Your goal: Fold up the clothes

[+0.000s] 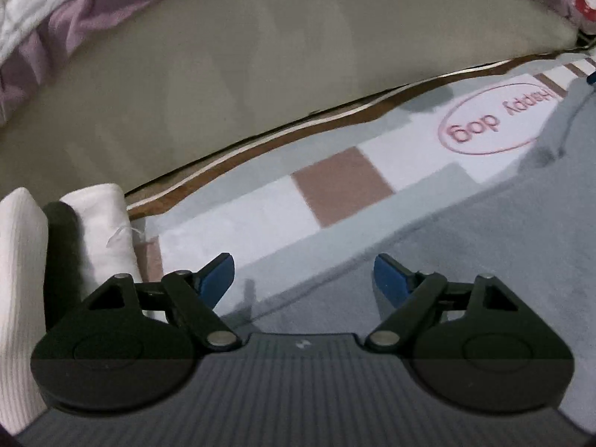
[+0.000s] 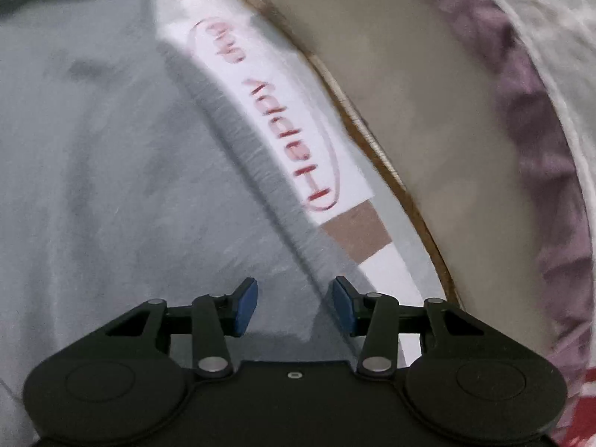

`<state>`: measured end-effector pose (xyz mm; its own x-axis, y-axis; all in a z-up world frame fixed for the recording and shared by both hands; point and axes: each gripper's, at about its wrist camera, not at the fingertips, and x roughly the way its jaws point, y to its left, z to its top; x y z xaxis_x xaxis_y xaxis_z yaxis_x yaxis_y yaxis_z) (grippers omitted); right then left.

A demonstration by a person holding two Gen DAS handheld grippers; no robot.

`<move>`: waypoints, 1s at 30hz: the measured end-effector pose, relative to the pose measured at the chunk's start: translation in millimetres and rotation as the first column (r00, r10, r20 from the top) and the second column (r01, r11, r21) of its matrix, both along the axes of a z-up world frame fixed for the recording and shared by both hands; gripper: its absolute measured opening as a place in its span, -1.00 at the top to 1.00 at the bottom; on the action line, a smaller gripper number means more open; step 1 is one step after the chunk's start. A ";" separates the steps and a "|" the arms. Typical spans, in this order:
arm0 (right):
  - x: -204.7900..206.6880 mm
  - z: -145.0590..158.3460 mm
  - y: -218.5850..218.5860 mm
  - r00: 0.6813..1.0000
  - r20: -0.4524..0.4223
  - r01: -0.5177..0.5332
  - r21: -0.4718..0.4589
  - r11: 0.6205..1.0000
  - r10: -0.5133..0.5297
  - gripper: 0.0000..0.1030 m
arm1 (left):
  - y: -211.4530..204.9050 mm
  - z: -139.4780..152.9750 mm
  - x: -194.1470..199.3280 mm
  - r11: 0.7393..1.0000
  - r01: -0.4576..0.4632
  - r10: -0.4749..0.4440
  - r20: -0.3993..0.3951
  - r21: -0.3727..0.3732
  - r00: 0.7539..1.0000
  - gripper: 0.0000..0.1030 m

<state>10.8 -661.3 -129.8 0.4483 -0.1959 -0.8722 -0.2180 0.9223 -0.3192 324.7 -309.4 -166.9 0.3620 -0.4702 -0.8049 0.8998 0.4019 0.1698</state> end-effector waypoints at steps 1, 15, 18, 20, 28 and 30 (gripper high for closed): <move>2.6 -3.2 -2.2 1.000 -0.004 0.018 0.000 1.000 -0.018 0.03 | -3.5 -7.2 3.9 0.998 -0.007 0.005 0.022 0.059 1.000 -0.69; -14.0 -30.4 -47.5 0.884 0.040 0.433 0.304 0.849 -0.465 -0.31 | 29.8 -33.5 17.4 0.979 -0.196 0.187 -0.151 -0.051 0.971 -1.00; -33.5 -29.3 -27.3 0.884 0.138 0.381 0.341 0.859 -0.447 0.73 | 26.4 -28.9 10.2 0.985 -0.167 0.160 -0.141 -0.035 0.977 -0.86; -43.1 -31.1 -19.1 0.874 0.177 0.381 0.329 0.864 -0.453 0.82 | 22.3 -21.9 2.3 0.993 -0.120 0.116 -0.127 -0.022 0.985 -0.22; -50.1 10.2 -16.1 0.743 0.396 0.424 0.345 0.837 -0.540 0.93 | 1.1 34.1 -39.1 0.998 -0.060 0.059 0.083 0.005 0.995 1.00; -48.9 17.2 -19.5 0.726 0.421 0.418 0.359 0.834 -0.545 0.93 | 3.5 42.1 -34.6 0.995 -0.100 0.103 0.118 -0.026 0.988 1.00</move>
<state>-38.1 -680.9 -112.6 0.7199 -0.3338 -0.6085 0.4019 0.9153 -0.0266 290.1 -305.9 -124.9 0.5016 -0.4414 -0.7441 0.8279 0.4945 0.2648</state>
